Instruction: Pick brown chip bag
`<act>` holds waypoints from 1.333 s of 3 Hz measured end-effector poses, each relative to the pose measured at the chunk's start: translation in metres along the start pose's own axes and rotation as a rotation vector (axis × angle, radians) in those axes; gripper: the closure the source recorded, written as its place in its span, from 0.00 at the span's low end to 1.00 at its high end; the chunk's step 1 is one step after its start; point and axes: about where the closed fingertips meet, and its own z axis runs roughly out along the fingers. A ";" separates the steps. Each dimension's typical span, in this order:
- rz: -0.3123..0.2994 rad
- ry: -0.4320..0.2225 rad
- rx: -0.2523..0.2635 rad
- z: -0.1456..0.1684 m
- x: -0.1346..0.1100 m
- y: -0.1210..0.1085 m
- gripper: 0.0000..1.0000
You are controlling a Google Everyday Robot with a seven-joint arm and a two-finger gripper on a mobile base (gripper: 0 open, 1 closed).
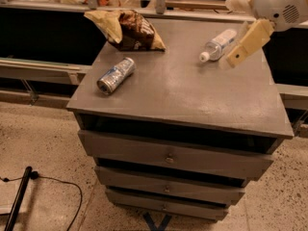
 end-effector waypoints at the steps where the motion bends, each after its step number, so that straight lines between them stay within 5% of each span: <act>1: 0.038 -0.238 -0.004 0.024 -0.023 -0.032 0.00; 2: 0.088 -0.329 0.028 0.048 -0.037 -0.056 0.00; 4: 0.190 -0.253 0.176 0.096 -0.040 -0.088 0.00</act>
Offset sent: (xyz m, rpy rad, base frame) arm 0.1083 0.0591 0.0049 0.4442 -0.0605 -0.0650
